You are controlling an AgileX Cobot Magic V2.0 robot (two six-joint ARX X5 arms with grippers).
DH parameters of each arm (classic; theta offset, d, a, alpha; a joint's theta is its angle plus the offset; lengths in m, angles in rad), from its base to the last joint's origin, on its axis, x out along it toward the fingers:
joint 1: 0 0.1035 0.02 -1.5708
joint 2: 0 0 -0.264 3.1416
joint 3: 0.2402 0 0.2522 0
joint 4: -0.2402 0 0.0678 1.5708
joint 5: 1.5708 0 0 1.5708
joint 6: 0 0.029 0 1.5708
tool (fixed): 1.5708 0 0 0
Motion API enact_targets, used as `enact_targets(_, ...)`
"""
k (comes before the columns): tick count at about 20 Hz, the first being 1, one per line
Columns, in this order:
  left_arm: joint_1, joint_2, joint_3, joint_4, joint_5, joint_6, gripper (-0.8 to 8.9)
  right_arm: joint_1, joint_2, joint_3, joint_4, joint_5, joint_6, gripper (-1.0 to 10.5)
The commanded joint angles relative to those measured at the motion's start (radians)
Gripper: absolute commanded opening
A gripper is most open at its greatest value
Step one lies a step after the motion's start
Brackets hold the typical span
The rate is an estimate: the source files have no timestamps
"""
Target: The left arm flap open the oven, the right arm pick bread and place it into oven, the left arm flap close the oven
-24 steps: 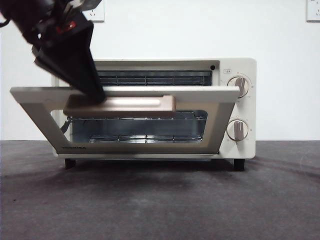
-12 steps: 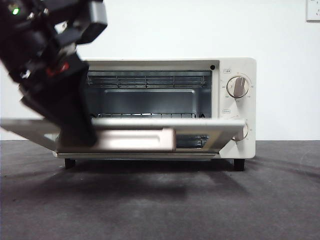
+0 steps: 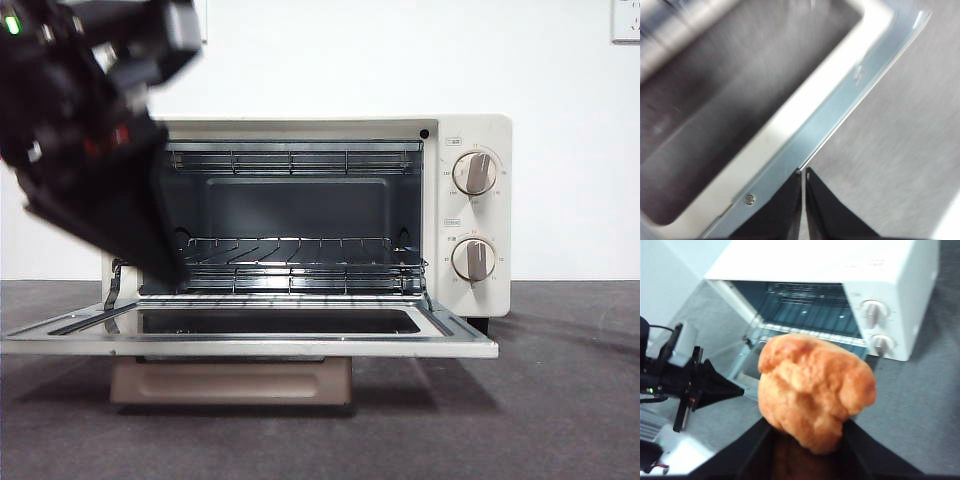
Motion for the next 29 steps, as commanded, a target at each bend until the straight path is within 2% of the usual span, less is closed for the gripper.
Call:
enact_targets(1,-0.003,-0.089,0.01,-0.031,-0.001,-0.116,0.16,0.004,0.028,0.022,0.026,-0.034,-0.012,1.4)
enact_targets(3,-0.002,-0.202,0.019,-0.09,-0.001,-0.154,0.16,0.016,0.072,0.019,0.028,-0.059,-0.024,1.4)
enact_targets(7,-0.002,-0.423,0.03,-0.141,-0.001,-0.173,0.16,0.085,0.189,0.019,0.064,-0.058,-0.064,1.4)
enact_targets(13,-0.002,-0.599,0.03,-0.199,-0.002,-0.245,0.16,0.24,0.389,0.019,0.238,-0.012,-0.056,1.3)
enact_targets(22,-0.002,-0.655,0.03,-0.251,-0.002,-0.262,0.16,0.364,0.637,0.019,0.478,0.12,0.024,1.3)
enact_targets(27,-0.002,-0.657,0.03,-0.254,-0.002,-0.277,0.16,0.373,0.754,0.019,0.626,0.144,0.082,1.3)
enact_targets(29,-0.002,-0.657,0.03,-0.256,-0.002,-0.285,0.16,0.373,0.792,0.019,0.688,0.18,0.105,1.2)
